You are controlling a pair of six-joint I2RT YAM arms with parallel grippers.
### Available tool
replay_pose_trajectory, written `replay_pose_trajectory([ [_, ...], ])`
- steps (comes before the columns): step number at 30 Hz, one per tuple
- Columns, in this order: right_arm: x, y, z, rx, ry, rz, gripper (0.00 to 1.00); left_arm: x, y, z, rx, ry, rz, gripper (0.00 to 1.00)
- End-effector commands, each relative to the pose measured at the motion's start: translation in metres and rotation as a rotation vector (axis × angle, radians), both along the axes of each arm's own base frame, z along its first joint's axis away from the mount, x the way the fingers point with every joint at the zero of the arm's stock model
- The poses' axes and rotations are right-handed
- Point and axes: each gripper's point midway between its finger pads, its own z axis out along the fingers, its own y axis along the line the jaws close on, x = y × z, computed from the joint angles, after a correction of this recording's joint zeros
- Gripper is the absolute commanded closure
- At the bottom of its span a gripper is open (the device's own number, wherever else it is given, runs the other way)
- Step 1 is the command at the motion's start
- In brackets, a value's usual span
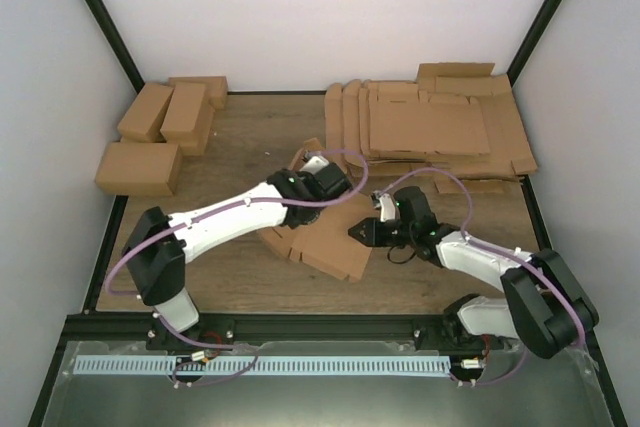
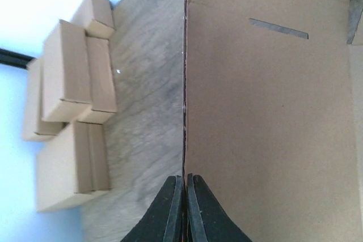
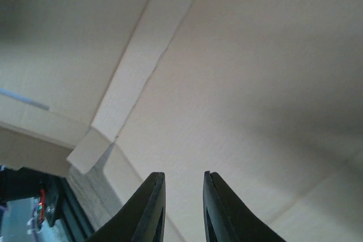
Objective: Fold the paper box
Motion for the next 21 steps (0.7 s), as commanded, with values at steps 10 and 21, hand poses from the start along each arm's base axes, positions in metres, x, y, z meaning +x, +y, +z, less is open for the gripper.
replay_pose_trajectory([
  [10, 0.037, -0.041, 0.003, -0.078, -0.001, -0.141, 0.77, -0.011, -0.009, 0.027, 0.352, -0.157, -0.167, 0.96],
  [21, -0.009, -0.024, -0.045, 0.043, 0.179, -0.06, 0.77, -0.022, -0.059, 0.006, 0.245, -0.148, -0.347, 0.96],
])
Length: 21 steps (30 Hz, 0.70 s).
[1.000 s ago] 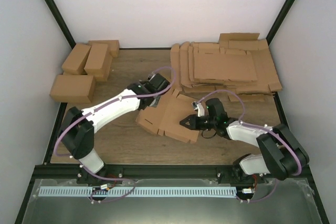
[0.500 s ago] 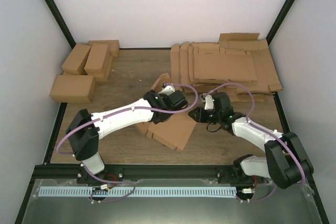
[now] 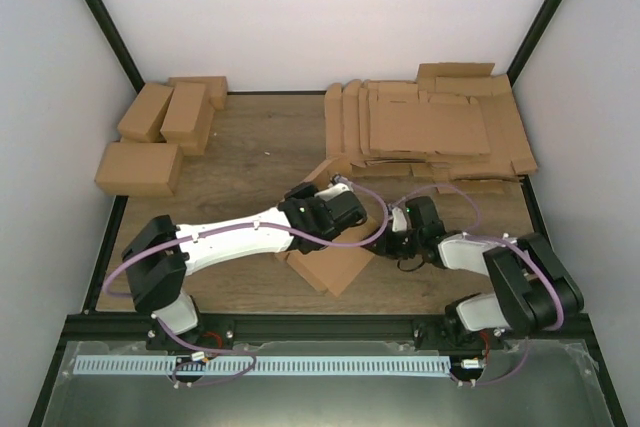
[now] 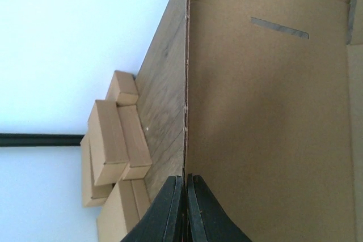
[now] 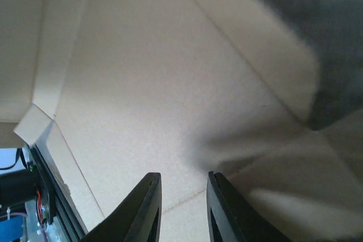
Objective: Fold the paper box
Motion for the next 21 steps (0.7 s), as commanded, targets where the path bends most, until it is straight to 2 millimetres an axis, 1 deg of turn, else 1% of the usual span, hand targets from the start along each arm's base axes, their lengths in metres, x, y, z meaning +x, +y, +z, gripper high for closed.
replay_pose_trajectory([
  [1, -0.014, 0.016, -0.007, 0.063, 0.032, 0.046, 0.77, 0.0, -0.023, -0.004, -0.065, 0.012, -0.064, 0.96],
  [4, -0.022, 0.022, -0.016, 0.056, 0.056, 0.064, 0.77, -0.003, -0.031, -0.016, -0.098, 0.049, -0.089, 0.96],
  [7, -0.03, 0.027, -0.019, 0.059, 0.068, 0.078, 0.77, -0.008, -0.038, -0.029, -0.126, 0.09, -0.114, 0.96],
  [10, -0.034, 0.03, -0.015, 0.066, 0.059, 0.086, 0.77, -0.013, -0.043, -0.041, -0.156, 0.137, -0.138, 0.96],
  [13, -0.03, 0.028, -0.007, 0.05, 0.021, 0.082, 0.77, -0.012, -0.039, -0.049, -0.144, 0.13, -0.118, 0.96],
  [15, -0.021, 0.026, 0.006, 0.025, -0.046, 0.073, 0.75, -0.011, -0.033, -0.051, -0.113, 0.107, -0.097, 0.96],
  [16, -0.016, 0.025, 0.013, 0.009, -0.087, 0.071, 0.72, -0.01, -0.03, -0.052, -0.099, 0.096, -0.09, 0.96],
  [18, -0.002, 0.022, 0.031, -0.02, -0.168, 0.052, 0.68, -0.01, -0.026, -0.055, -0.075, 0.086, -0.084, 0.96],
  [21, 0.02, 0.014, 0.058, -0.066, -0.264, -0.002, 0.68, -0.009, -0.023, -0.055, -0.055, 0.076, -0.079, 0.96],
])
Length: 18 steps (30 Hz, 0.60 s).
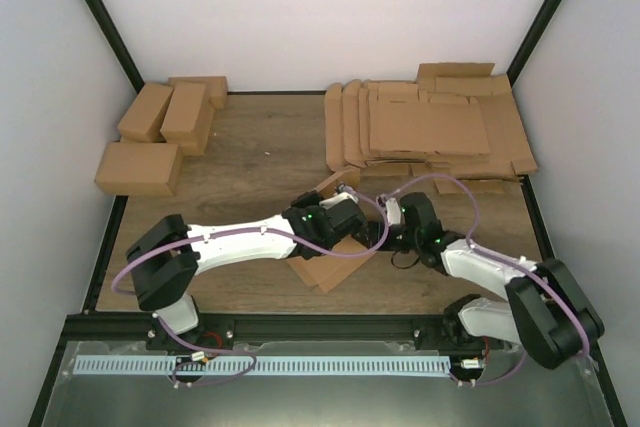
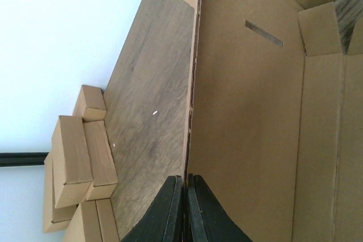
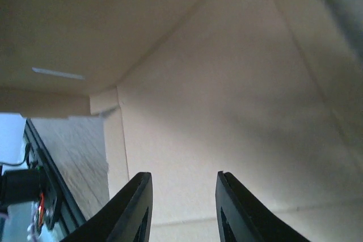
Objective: Fold the paper box
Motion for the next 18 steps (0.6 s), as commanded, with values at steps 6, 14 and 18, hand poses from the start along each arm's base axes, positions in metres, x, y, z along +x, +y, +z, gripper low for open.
replay_pose_trajectory([
  [6, 0.078, -0.028, 0.072, -0.068, -0.216, -0.159, 0.68, -0.008, 0.002, -0.018, 0.075, -0.005, -0.007, 0.96],
  [14, 0.131, -0.016, 0.112, -0.004, -0.231, -0.188, 0.73, -0.013, 0.001, -0.025, 0.123, -0.027, -0.009, 0.96],
  [18, 0.147, -0.004, 0.112, 0.022, -0.204, -0.158, 0.99, -0.014, -0.002, -0.027, 0.117, -0.019, -0.012, 0.95],
])
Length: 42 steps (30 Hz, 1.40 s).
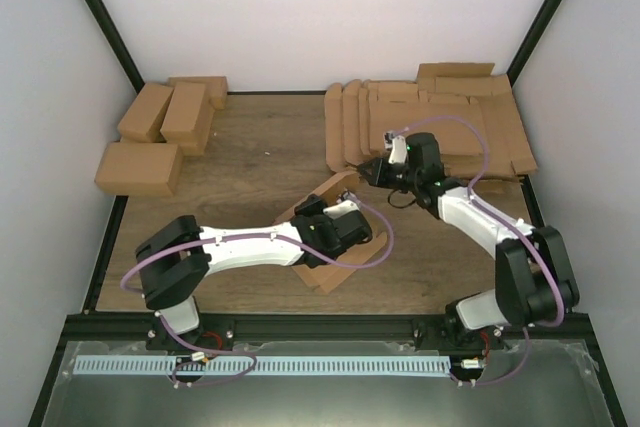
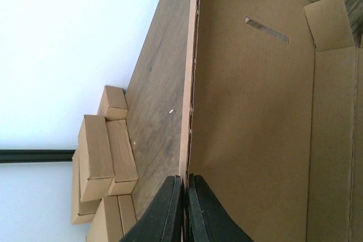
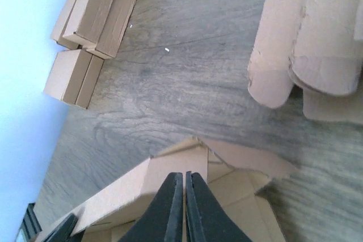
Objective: Fold the paper box
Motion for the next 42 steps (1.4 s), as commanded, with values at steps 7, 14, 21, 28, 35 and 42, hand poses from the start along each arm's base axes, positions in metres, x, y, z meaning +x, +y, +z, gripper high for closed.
replay_pose_trajectory([
  [7, 0.016, 0.015, -0.021, 0.027, 0.089, 0.047, 0.99, -0.012, -0.004, -0.028, 0.035, 0.072, -0.025, 0.95],
  [14, 0.0, 0.022, -0.041, 0.069, 0.134, 0.111, 0.97, -0.017, -0.014, -0.037, 0.029, 0.095, -0.049, 0.92],
  [21, -0.006, 0.023, -0.031, 0.058, 0.089, 0.151, 0.88, -0.019, -0.015, -0.044, 0.038, 0.106, -0.051, 0.91],
  [28, -0.006, 0.017, -0.023, 0.041, 0.084, 0.126, 0.81, -0.019, -0.015, -0.044, 0.034, 0.106, -0.052, 0.89],
  [35, -0.008, 0.02, 0.002, 0.087, 0.048, 0.174, 0.73, -0.019, -0.011, -0.048, 0.061, 0.101, -0.05, 0.88],
  [42, -0.015, 0.032, 0.004, 0.131, 0.07, 0.272, 0.6, -0.019, -0.012, -0.049, 0.063, 0.104, -0.051, 0.88],
])
